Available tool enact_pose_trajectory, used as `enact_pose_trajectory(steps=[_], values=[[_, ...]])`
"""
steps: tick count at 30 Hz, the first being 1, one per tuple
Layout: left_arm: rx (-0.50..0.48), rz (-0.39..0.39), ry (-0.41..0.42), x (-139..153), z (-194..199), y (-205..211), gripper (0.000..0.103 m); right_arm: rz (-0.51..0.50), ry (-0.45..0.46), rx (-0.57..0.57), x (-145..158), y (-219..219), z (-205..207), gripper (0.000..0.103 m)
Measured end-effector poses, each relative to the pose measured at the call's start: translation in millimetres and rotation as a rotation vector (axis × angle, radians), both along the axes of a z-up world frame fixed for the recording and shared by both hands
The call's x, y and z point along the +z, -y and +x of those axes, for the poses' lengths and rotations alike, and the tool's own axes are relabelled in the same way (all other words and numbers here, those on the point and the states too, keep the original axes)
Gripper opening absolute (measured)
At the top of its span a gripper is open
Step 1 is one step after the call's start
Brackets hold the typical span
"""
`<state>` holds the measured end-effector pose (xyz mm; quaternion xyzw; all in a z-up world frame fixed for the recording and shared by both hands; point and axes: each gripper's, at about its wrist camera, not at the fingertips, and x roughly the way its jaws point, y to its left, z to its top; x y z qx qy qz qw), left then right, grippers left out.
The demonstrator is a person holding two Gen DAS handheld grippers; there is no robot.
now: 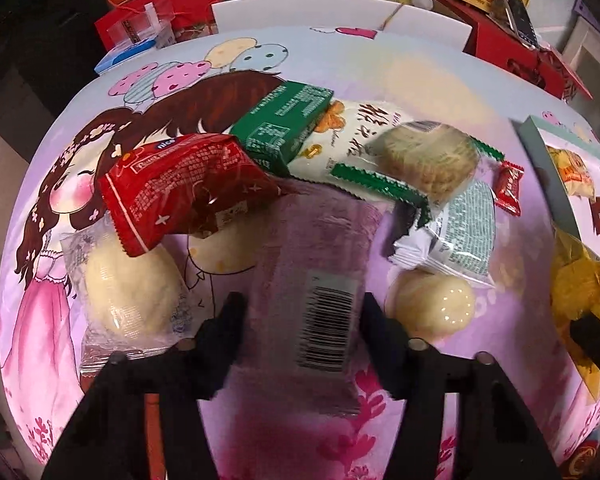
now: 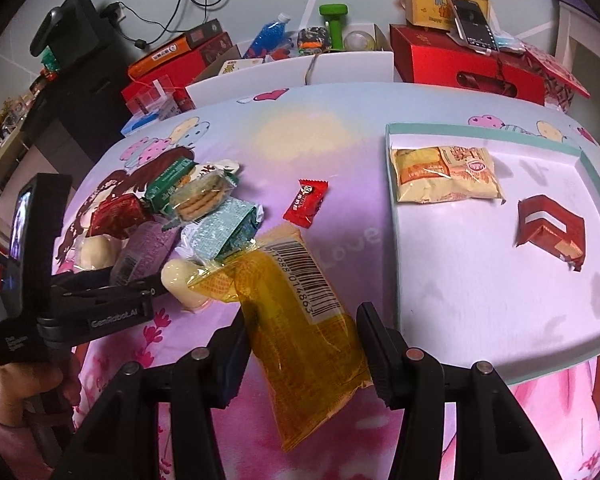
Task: Organize snacks
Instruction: 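Lift the yellow bread bag with the right gripper while the left gripper grasps a pink pack, then hold the yellow bag in the right gripper and the pink pack in the left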
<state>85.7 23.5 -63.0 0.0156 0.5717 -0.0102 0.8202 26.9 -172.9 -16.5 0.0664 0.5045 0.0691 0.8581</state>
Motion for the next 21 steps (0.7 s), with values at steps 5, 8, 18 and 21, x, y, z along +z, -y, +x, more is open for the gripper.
enact_pose_trajectory(steps=[5, 8, 18, 21], values=[[0.022, -0.024, 0.002, 3.1, -0.7, -6.1, 0.050, -0.005, -0.003, 0.002, -0.9, -0.8, 0.8, 0.054], [0.021, -0.034, -0.001, 5.0, -1.9, -7.0, 0.047, -0.005, -0.001, 0.001, -0.9, -0.4, 0.5, 0.054], [0.000, -0.073, 0.080, 35.1, -14.1, -4.8, 0.046, -0.003, 0.015, -0.004, 3.5, 0.1, -1.3, 0.054], [-0.004, -0.078, 0.102, 42.4, -17.5, -4.7, 0.046, -0.003, 0.019, -0.006, 4.6, 0.4, -1.8, 0.054]])
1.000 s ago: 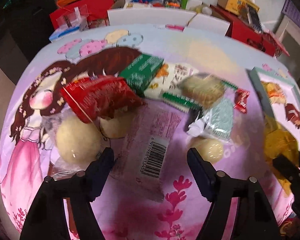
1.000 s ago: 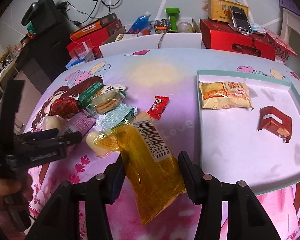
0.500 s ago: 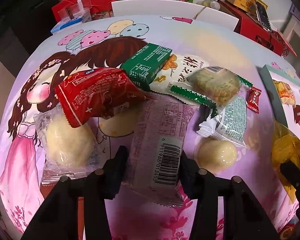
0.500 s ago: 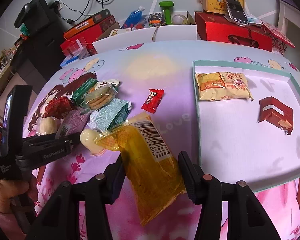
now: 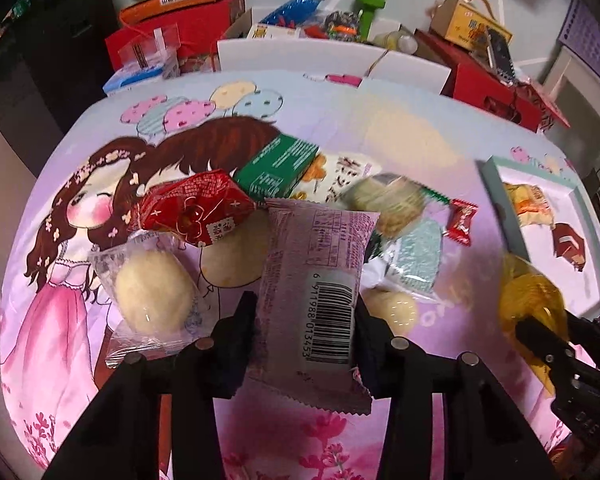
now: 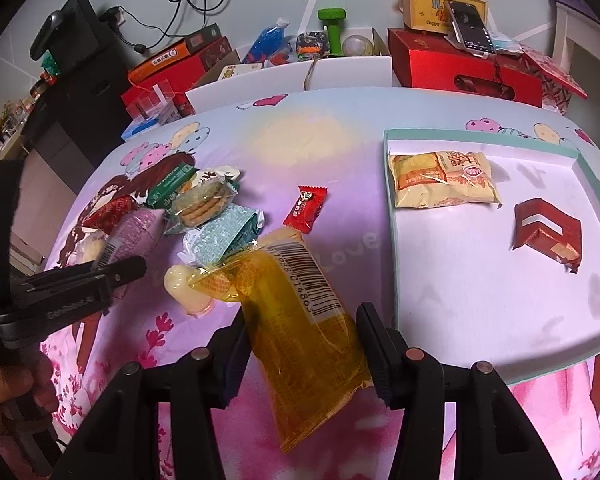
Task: Organize snacks
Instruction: 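Hold the yellow bag in the right gripper and the pink pack in the left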
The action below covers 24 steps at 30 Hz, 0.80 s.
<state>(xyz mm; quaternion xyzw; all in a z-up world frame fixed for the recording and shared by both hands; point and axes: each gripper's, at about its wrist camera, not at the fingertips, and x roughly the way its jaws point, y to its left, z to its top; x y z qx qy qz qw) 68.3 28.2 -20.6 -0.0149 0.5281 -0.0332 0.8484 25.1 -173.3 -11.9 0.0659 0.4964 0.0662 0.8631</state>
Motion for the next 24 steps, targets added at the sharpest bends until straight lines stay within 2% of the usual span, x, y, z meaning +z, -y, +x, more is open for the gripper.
enact_pose_trajectory(steps=[5, 11, 24], values=[[-0.001, 0.000, 0.056, 18.5, -9.5, 3.0, 0.046, 0.007, 0.015, -0.003, 5.6, 2.2, -2.1, 0.054], [-0.009, -0.002, 0.094, 27.7, -10.2, 6.9, 0.046, 0.015, 0.027, -0.015, 9.5, 6.2, -1.7, 0.051], [-0.021, 0.009, 0.045, 14.7, -10.3, 15.3, 0.046, -0.002, -0.054, 0.055, -16.7, -8.1, 4.5, 0.052]])
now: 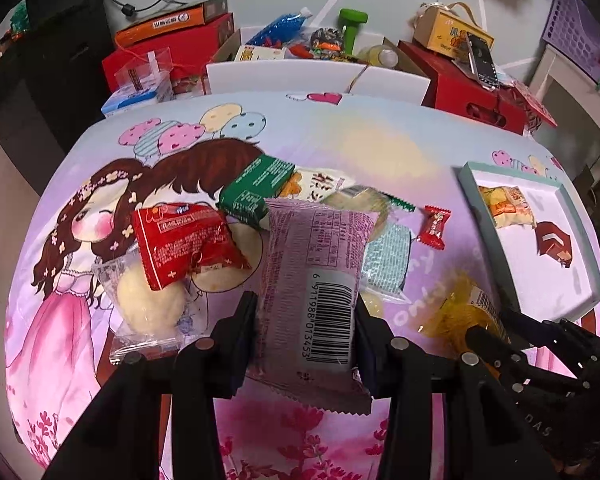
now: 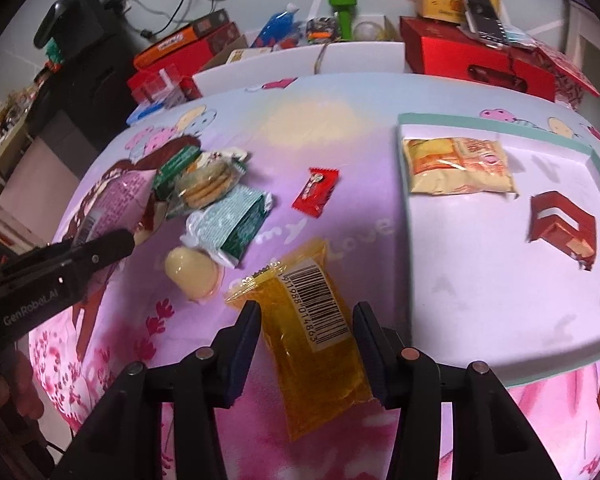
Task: Organize snacks
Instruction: 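Hold the yellow bag in the right gripper and the pink pack in the left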
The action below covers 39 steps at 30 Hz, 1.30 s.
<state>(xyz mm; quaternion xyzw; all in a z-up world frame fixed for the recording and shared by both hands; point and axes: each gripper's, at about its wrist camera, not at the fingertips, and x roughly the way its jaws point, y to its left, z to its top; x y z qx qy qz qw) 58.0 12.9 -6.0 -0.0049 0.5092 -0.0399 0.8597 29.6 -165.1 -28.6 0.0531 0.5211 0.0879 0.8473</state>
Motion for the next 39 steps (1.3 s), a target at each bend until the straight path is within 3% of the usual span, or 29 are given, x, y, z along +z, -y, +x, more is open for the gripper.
enact_pose_trajectory(steps=[6, 15, 21, 25, 28, 39], values=[[0.008, 0.001, -0.011, -2.3, 0.2, -1.5, 0.046, -0.011, -0.026, 0.016, -7.4, -1.9, 1.9, 0.060], [0.004, 0.002, -0.023, -5.5, 1.3, -0.8, 0.046, -0.111, -0.088, 0.027, -28.2, -9.7, 6.2, 0.060], [0.005, 0.004, -0.031, -8.0, 1.7, -0.8, 0.046, -0.156, -0.084, 0.042, -32.8, -16.1, 8.0, 0.060], [0.005, 0.003, -0.031, -8.1, 1.8, -0.9, 0.046, -0.178, -0.069, 0.046, -30.9, -18.7, 7.4, 0.053], [0.007, 0.005, -0.030, -7.9, 2.0, -1.3, 0.046, -0.164, -0.052, 0.039, -26.8, -22.3, 7.0, 0.047], [0.015, 0.005, -0.016, -2.7, 1.3, -3.2, 0.046, -0.095, 0.027, 0.000, -1.4, -9.3, -0.9, 0.046]])
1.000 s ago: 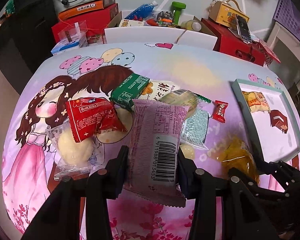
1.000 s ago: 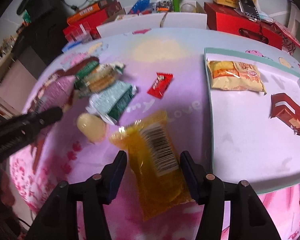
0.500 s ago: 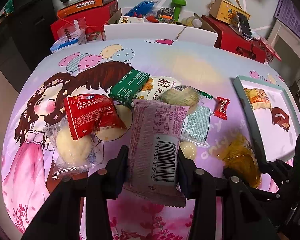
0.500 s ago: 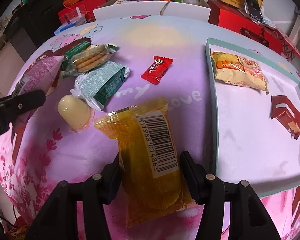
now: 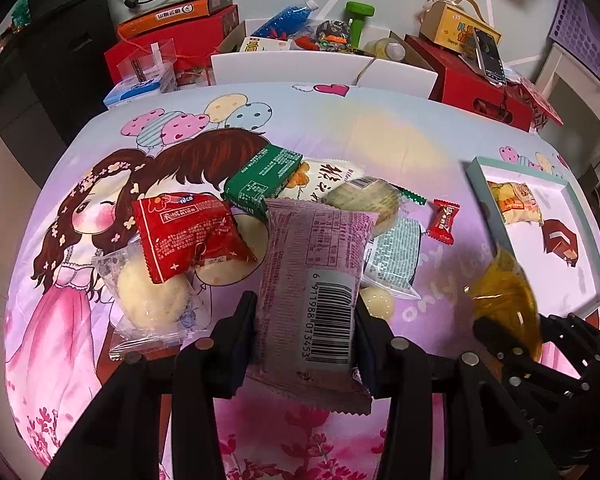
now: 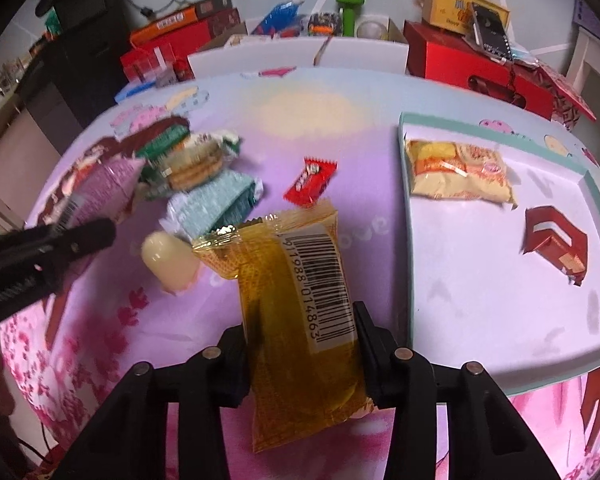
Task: Organize snacks
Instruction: 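Hold the yellow bag in the right gripper and the pink pack in the left, then carry the yellow bag and pink pack over the tray and release both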
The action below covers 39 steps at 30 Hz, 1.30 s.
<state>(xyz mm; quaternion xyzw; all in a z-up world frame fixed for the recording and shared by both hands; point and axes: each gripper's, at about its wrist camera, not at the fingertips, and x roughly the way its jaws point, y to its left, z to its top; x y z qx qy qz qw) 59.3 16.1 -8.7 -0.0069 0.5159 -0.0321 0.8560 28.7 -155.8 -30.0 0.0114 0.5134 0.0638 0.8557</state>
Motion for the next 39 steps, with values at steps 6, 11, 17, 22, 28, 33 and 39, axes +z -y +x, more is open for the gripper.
enact_pose_trajectory(steps=[6, 11, 17, 22, 28, 33, 39], values=[[0.008, -0.001, 0.048, 13.4, -2.3, 1.4, 0.046, 0.032, 0.033, -0.049, 16.0, 16.0, -0.8, 0.046], [-0.032, -0.015, 0.102, 26.6, -1.5, 17.3, 0.046, 0.023, 0.060, -0.146, 28.6, 52.2, -0.8, 0.046], [-0.147, -0.047, 0.144, 32.9, 4.0, 64.2, 0.046, -0.020, 0.076, -0.304, 39.1, 112.7, -3.0, 0.046], [-0.260, -0.060, 0.147, 29.1, 9.1, 114.4, 0.046, -0.035, 0.086, -0.440, 43.7, 167.1, -2.7, 0.046], [-0.392, -0.053, 0.135, 24.1, 15.2, 174.6, 0.046, -0.039, 0.069, -0.585, 35.8, 222.9, -5.1, 0.046], [-0.491, -0.011, 0.105, 9.7, 14.8, 222.1, 0.046, -0.033, 0.051, -0.638, 24.0, 244.8, -4.0, 0.046], [-0.567, 0.002, 0.086, -2.9, 12.6, 258.4, 0.046, -0.012, 0.057, -0.685, 16.7, 264.7, -7.1, 0.046]])
